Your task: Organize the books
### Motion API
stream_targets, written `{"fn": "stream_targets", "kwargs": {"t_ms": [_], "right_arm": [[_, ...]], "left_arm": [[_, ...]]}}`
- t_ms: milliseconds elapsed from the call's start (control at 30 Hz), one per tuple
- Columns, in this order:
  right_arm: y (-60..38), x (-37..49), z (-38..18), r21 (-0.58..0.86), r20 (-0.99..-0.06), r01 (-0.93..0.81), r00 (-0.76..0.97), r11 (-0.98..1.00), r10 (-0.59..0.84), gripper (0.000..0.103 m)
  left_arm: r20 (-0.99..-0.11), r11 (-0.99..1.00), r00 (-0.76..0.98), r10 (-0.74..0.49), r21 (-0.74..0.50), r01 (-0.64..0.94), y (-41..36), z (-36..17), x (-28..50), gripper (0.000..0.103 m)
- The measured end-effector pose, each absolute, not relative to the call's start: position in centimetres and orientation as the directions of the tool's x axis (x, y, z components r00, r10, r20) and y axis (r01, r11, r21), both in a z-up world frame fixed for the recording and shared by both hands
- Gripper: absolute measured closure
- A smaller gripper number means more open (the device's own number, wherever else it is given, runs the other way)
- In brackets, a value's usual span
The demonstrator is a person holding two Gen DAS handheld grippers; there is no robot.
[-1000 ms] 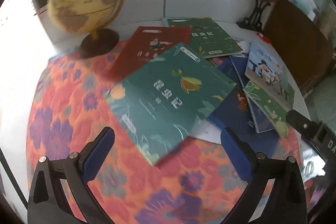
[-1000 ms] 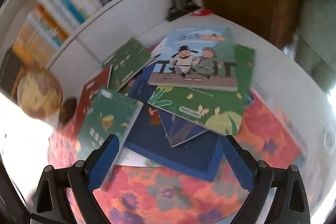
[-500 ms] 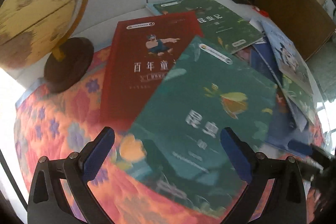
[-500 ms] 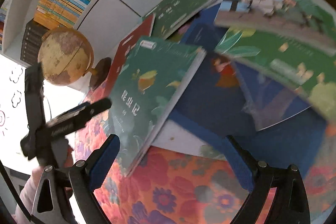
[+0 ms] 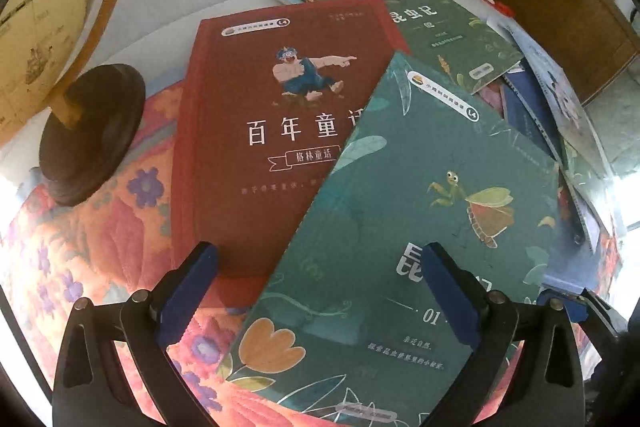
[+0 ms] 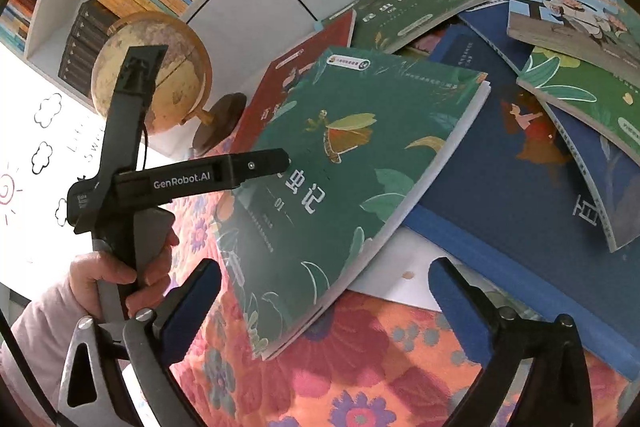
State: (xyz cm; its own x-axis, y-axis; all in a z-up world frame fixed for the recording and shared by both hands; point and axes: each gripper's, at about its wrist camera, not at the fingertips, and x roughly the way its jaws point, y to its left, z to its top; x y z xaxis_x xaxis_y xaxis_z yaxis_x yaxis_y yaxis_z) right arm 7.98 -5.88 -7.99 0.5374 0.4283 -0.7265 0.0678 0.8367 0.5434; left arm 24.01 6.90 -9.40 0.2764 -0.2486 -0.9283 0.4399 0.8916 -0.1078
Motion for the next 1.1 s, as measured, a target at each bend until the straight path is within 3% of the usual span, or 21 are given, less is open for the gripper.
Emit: {"fn": "stream_targets", "kwargs": {"t_ms": [167,367,433,600,633,733,900,1100], "right_arm": [[-4.6,9.3,-8.0,0.48,-0.738,0.002,0.541,0.877,0.402,0.0],[-5.8,10.2,-8.3,0.585,-0.692,0.015,0.53,0.811,0.49,0.0],[-6.7,10.2,-8.3,0.614,-0.678,0.032,0.532,0.789,0.507,0.007],[-9.9,9.6,-9.4,0.717,-0.637,0.157,0.544,0.679,0.546,0.046],[-10.2,9.5,-9.4,0.72,-0.635,0.162,0.545,0.675,0.547,0.048],[-10.1,9.9,-9.4,0.715,-0.642,0.164,0.54,0.68,0.545,0.049],[-10.1,8.5,-8.9,0.676,-0.687,0.202,0.522,0.709,0.506,0.048],[-12.3,5.3,-9.5,0.724,-0.659,0.247,0.523,0.644,0.54,0.047]], "left_arm": [[-0.928,0.878,0.264,-0.262,-0.116,0.465,6.6,-9.4,23.6,0.003],[-0.931,0.85,0.24,-0.276,-0.12,0.513,5.8,-9.2,22.2,0.008],[-0.918,0.864,0.238,-0.317,-0.177,0.471,6.9,-8.9,22.4,0.015],[-0.898,0.885,0.245,-0.365,-0.253,0.39,9.5,-8.3,22.3,0.041],[-0.895,0.888,0.242,-0.374,-0.27,0.373,10.1,-8.3,22.3,0.046],[-0.88,0.882,0.219,-0.421,-0.34,0.327,11.6,-8.3,21.8,0.049],[-0.889,0.876,0.178,-0.423,-0.35,0.333,11.4,-8.9,18.5,0.05],[-0.896,0.886,0.193,-0.4,-0.324,0.331,10.6,-9.5,17.6,0.05]]}}
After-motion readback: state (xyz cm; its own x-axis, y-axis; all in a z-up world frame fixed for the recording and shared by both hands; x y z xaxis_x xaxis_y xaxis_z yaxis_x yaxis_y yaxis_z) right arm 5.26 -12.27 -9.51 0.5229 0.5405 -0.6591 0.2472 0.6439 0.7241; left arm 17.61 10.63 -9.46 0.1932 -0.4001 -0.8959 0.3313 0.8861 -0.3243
